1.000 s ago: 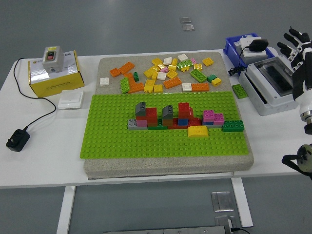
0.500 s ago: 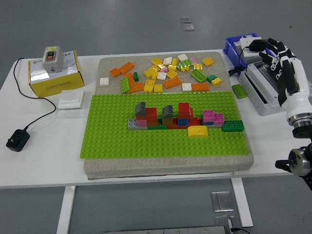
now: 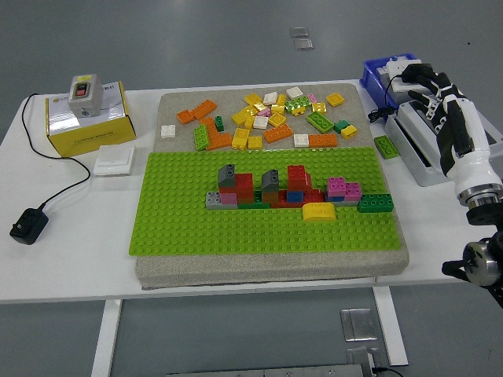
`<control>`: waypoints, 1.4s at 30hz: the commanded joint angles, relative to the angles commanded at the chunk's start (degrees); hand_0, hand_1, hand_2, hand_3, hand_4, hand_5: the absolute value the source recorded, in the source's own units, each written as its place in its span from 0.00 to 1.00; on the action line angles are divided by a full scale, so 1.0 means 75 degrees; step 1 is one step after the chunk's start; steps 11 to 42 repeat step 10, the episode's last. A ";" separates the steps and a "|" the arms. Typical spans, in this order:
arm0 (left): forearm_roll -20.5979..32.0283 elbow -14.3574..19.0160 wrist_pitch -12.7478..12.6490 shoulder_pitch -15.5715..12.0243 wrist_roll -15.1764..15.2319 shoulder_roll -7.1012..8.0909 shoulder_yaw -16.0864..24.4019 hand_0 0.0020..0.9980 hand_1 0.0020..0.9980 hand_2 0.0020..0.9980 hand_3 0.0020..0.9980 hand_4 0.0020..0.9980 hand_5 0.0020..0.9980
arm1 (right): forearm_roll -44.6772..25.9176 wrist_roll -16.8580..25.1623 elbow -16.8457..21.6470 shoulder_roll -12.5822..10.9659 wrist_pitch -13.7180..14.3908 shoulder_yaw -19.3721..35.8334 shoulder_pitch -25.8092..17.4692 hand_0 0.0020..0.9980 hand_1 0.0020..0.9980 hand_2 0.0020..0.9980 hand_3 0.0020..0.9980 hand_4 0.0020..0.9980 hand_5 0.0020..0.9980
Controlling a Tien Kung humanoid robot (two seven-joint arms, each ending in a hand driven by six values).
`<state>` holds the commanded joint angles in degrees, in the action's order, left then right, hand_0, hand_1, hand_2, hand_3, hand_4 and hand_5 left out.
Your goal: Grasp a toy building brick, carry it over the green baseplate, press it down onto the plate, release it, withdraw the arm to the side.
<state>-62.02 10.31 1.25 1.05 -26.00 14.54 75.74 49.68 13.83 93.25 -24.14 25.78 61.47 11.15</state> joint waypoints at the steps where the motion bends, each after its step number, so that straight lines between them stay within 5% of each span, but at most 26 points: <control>1: -0.0005 0.0000 0.0002 0.0003 -0.0001 0.0016 0.0001 0.74 0.74 0.63 0.65 0.17 0.53 | -0.0034 -0.0009 0.0025 -0.0044 0.0004 -0.0032 0.0000 0.88 0.83 0.86 0.87 0.65 0.97; 10: -0.0116 0.0000 0.0038 0.0052 -0.0009 0.0138 0.0047 0.74 0.74 0.63 0.65 0.17 0.53 | -0.0563 -0.0075 0.0249 -0.0703 -0.0019 -0.0450 0.0073 0.88 0.82 0.86 0.87 0.65 0.98; 42: -0.0116 0.0000 0.0038 0.0052 -0.0009 0.0138 0.0047 0.74 0.74 0.63 0.65 0.17 0.53 | -0.0563 -0.0075 0.0249 -0.0703 -0.0019 -0.0450 0.0073 0.88 0.82 0.86 0.87 0.65 0.98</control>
